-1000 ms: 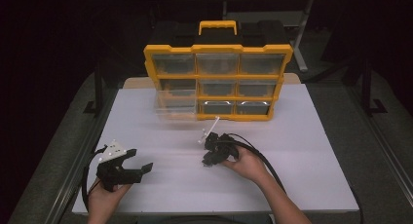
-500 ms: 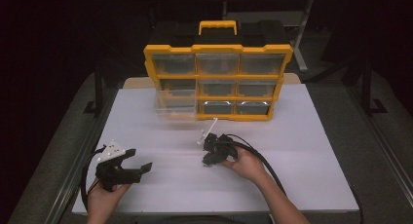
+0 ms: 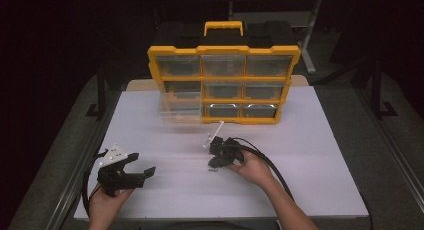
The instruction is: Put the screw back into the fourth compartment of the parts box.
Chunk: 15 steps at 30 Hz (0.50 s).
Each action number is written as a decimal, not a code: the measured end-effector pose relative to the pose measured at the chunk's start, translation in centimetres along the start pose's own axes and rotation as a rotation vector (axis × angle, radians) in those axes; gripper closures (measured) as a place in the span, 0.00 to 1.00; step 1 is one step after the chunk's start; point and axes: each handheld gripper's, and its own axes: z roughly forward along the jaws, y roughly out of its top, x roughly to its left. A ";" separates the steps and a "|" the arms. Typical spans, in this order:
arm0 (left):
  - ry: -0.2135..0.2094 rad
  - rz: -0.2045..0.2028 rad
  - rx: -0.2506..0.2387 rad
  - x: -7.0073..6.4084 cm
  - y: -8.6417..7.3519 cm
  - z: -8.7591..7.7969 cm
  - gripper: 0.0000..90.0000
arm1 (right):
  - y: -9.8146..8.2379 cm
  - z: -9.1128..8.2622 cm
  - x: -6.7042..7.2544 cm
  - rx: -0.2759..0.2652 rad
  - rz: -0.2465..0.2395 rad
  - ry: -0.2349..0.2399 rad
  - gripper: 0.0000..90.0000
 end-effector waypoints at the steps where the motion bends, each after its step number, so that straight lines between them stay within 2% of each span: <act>1: 0.000 0.000 -0.005 -0.1 0.0 0.0 0.21 | -0.1 0.0 -0.1 -0.002 0.006 0.009 0.97; 5: 0.001 0.015 -0.002 0.1 0.0 0.0 0.21 | -0.1 -0.5 -0.5 -0.035 -0.016 0.019 0.97; 8: 0.001 -0.012 -0.014 0.0 0.0 -0.1 0.21 | -0.2 -1.3 -0.7 -0.038 -0.004 0.009 0.97; 10: 0.001 -0.004 -0.008 0.1 0.1 -0.1 0.21 | -0.3 -1.9 -0.9 -0.046 -0.003 0.006 0.97; 11: 0.001 -0.013 -0.023 0.0 0.0 0.0 0.21 | -0.3 -1.9 -0.9 -0.046 -0.003 0.006 0.97; 12: 0.001 -0.011 -0.024 0.0 0.0 0.0 0.21 | -0.5 -2.6 -1.2 -0.059 0.022 0.014 0.97; 15: 0.002 -0.012 -0.024 0.0 0.0 0.0 0.21 | -0.6 -3.7 -1.7 -0.074 0.037 0.010 0.97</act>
